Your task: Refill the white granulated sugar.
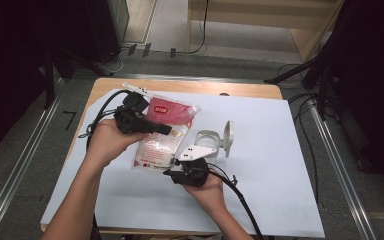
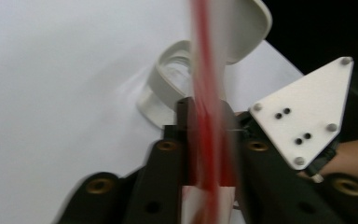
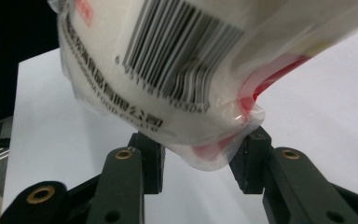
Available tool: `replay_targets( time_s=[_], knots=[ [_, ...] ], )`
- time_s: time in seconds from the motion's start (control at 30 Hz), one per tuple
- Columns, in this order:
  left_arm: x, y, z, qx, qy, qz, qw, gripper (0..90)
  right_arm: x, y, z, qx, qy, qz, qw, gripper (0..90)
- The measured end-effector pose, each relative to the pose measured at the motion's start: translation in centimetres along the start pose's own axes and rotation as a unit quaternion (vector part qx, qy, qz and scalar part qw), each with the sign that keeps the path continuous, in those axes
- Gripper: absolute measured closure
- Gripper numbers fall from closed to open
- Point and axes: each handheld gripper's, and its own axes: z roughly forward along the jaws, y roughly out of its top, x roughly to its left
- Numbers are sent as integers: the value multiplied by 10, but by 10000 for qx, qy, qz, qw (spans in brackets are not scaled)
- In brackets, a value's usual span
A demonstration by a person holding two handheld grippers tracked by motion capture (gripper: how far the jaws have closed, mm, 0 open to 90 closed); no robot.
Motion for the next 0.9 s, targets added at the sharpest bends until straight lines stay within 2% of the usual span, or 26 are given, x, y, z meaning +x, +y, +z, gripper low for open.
replay_targets(
  time_s=[0.07, 0.13, 0.2, 0.27, 0.3, 0.33, 0.43, 0.57, 0.7, 0.73, 0.8, 0.83, 0.87, 0.9],
  knots=[
    [-1, 0, 2, 126, -104, -39, 9999, 900, 0, -2, 0, 91, -78, -118, 9999, 603],
    [-3, 1, 4, 166, -85, -84, 9998, 900, 3, -3, 2, 157, -171, -226, 9995, 589],
    [-4, 1, 3, 252, -98, -179, 9995, 900, 6, -3, 4, 157, -269, -410, 9987, 561],
    [-3, 1, 1, 290, -280, -302, 9987, 900, 8, -4, 6, 102, -322, -468, 9983, 548],
    [-2, 1, 1, 266, -272, -279, 9989, 900, 8, -5, 7, 77, -332, -499, 9982, 546],
    [-1, 1, 0, 273, -290, -345, 9986, 900, 8, -5, 8, 71, -328, -540, 9980, 547],
    [2, 0, 0, 262, -391, -505, 9976, 900, 8, -9, 12, 44, -336, -498, 9982, 540],
    [8, -2, -3, 136, -598, -730, 9954, 900, 8, -11, 15, -74, -482, -565, 9972, 501],
    [12, -3, -3, 111, -750, -919, 9929, 900, 3, -13, 19, -83, -459, -323, 9984, 495],
    [14, -4, -1, 87, -763, -951, 9925, 900, 3, -12, 18, -150, -453, -303, 9984, 493],
    [15, -4, 2, 77, -573, -992, 9934, 900, 6, -10, 15, -323, -319, -311, 9985, 517],
    [16, -4, 4, 100, -558, -983, 9935, 900, 9, -8, 14, -281, -457, -373, 9979, 519],
    [17, -4, 5, 115, -584, -983, 9934, 900, 12, -8, 14, -224, -500, -533, 9971, 516],
    [16, -4, 5, 118, -582, -988, 9933, 900, 13, -7, 14, -208, -495, -542, 9971, 516]
  ],
)
